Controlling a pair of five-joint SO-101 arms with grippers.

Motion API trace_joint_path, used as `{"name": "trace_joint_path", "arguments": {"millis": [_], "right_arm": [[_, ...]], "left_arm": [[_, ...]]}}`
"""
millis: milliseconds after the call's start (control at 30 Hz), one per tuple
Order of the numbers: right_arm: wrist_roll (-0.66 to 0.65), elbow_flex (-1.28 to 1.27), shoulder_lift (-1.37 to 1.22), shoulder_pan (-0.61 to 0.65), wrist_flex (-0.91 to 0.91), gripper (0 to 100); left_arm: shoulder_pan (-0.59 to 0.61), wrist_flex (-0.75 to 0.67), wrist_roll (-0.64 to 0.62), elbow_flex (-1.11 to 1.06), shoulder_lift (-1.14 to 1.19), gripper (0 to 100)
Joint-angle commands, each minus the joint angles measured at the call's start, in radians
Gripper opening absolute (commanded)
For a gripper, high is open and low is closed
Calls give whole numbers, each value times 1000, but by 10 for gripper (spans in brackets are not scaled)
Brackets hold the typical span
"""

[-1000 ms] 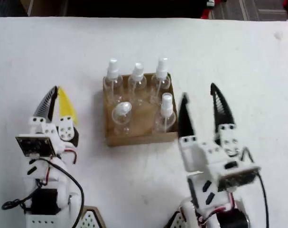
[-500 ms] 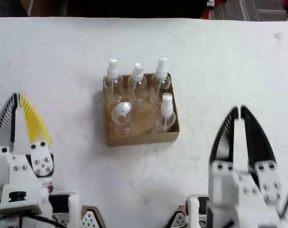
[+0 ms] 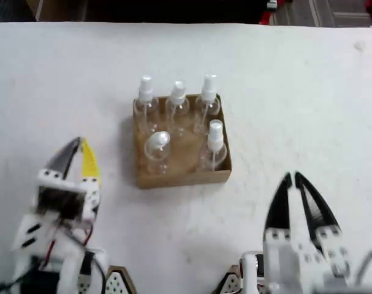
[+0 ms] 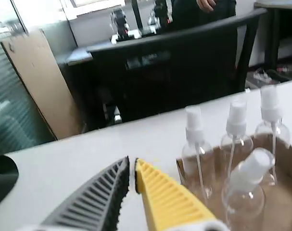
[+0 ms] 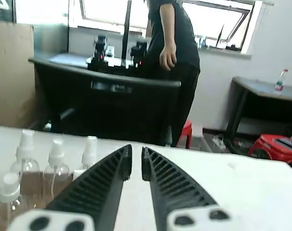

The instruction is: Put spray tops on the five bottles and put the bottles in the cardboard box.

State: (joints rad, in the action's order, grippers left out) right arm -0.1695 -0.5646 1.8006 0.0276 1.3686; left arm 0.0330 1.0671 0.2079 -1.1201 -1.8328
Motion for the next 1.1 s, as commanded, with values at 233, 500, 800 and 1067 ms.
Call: {"name": "trace_joint_path", "arguments": {"millis": [233, 500, 800, 1067], "right_arm": [[0, -747, 5, -13, -535, 22], [0, -1112, 5, -27, -901, 22], [0, -1125, -1, -25, -739, 22], [8, -1125, -1, -25, -369, 22]], "left_arm": [[97, -279, -20, -497, 22, 28], [94, -315, -23, -572, 30, 28], [94, -109, -23, -572, 31, 28], [94, 129, -23, -572, 27, 28]]}}
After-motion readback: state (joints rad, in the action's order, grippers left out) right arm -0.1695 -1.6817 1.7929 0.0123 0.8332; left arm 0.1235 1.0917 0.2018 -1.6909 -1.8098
